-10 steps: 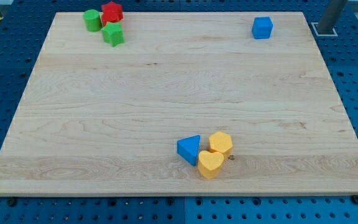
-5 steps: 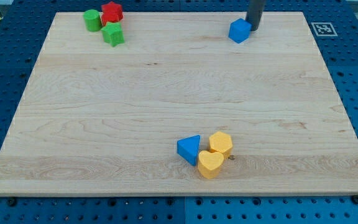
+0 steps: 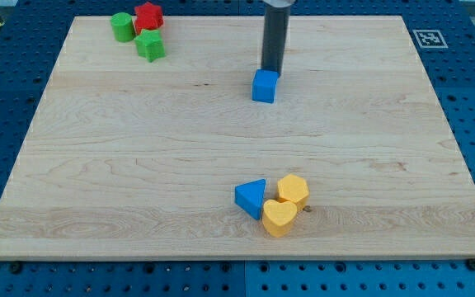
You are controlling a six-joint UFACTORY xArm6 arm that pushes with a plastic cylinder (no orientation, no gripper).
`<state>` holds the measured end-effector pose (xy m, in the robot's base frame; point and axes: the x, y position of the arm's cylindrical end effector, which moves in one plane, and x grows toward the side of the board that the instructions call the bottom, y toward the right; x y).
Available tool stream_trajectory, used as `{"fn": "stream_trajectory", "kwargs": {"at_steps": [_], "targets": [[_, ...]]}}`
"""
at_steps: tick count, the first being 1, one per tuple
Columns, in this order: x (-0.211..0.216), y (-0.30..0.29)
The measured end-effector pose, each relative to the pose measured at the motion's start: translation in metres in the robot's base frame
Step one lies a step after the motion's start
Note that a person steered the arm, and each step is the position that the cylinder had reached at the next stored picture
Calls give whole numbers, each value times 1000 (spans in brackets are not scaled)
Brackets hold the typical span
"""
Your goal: Push the blue cube above the blue triangle
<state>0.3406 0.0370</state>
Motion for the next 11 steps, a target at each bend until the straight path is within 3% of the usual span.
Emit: {"fn": "stream_trajectory", "kwargs": {"at_steps": [3,7,11], "targets": [[90,-16],[65,40],[129,35]]}}
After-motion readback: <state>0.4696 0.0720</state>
